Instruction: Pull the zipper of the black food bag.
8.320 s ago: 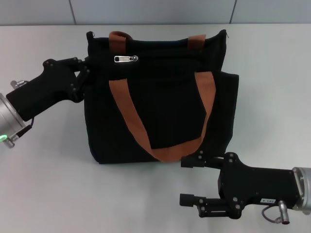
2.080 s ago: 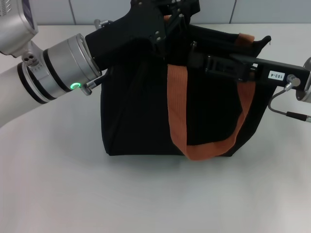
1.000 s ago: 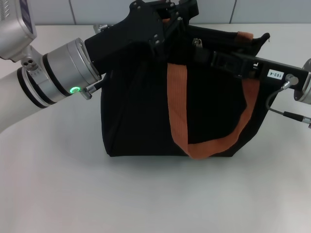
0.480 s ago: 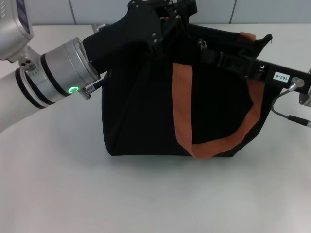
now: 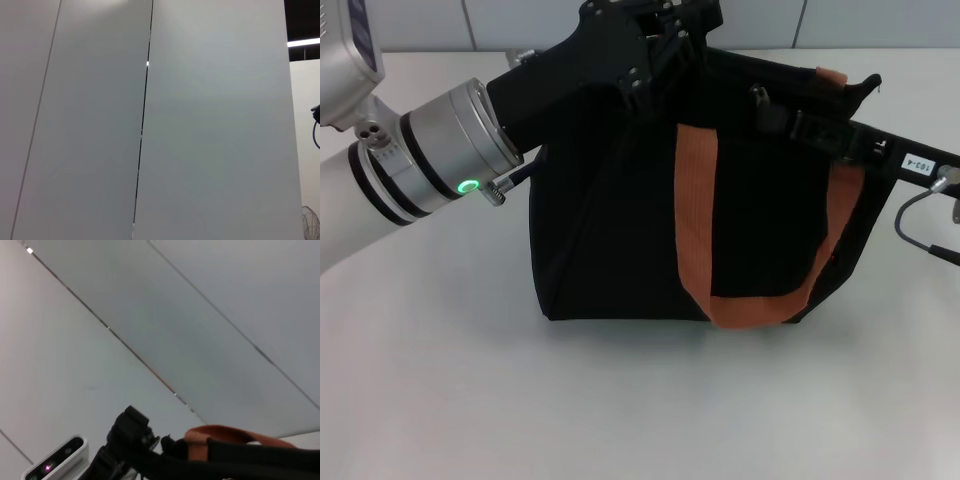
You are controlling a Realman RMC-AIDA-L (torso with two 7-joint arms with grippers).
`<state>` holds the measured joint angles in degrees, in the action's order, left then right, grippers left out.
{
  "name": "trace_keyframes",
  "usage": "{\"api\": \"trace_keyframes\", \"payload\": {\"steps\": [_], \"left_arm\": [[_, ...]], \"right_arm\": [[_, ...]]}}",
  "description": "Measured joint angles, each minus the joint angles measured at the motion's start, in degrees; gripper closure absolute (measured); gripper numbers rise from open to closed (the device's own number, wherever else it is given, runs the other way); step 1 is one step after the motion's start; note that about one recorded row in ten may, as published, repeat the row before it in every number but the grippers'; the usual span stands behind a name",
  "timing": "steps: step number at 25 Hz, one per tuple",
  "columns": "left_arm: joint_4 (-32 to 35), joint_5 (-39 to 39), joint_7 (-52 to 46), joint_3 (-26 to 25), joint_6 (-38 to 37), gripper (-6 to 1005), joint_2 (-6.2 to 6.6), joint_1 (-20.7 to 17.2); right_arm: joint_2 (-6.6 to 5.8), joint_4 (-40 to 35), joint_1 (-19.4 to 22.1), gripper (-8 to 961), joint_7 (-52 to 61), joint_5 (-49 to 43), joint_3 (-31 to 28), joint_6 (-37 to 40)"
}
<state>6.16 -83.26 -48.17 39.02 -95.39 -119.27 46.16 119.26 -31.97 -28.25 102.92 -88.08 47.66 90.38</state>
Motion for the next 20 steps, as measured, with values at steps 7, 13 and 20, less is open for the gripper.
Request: {"api": "trace_keyframes", "payload": {"steps": [7, 13, 20], "left_arm": [[0.0, 0.6, 0.0, 0.0, -0.1, 845, 0.00, -0.2], [0.2, 0.6, 0.0, -0.1, -0.1, 841, 0.00, -0.4], [0.2, 0.6, 0.1, -0.2, -0.1, 836, 0.00, -0.5]], "right_arm": [[-0.06, 0.1, 1.4, 953, 0.3, -0.4, -1.9, -0.1], [-0.16, -0.2, 3.2, 953, 0.6, -0.4, -3.2, -0.4], [-0.62, -0.2, 4.9, 953, 0.7, -0.6, -3.9, -0.8]]}}
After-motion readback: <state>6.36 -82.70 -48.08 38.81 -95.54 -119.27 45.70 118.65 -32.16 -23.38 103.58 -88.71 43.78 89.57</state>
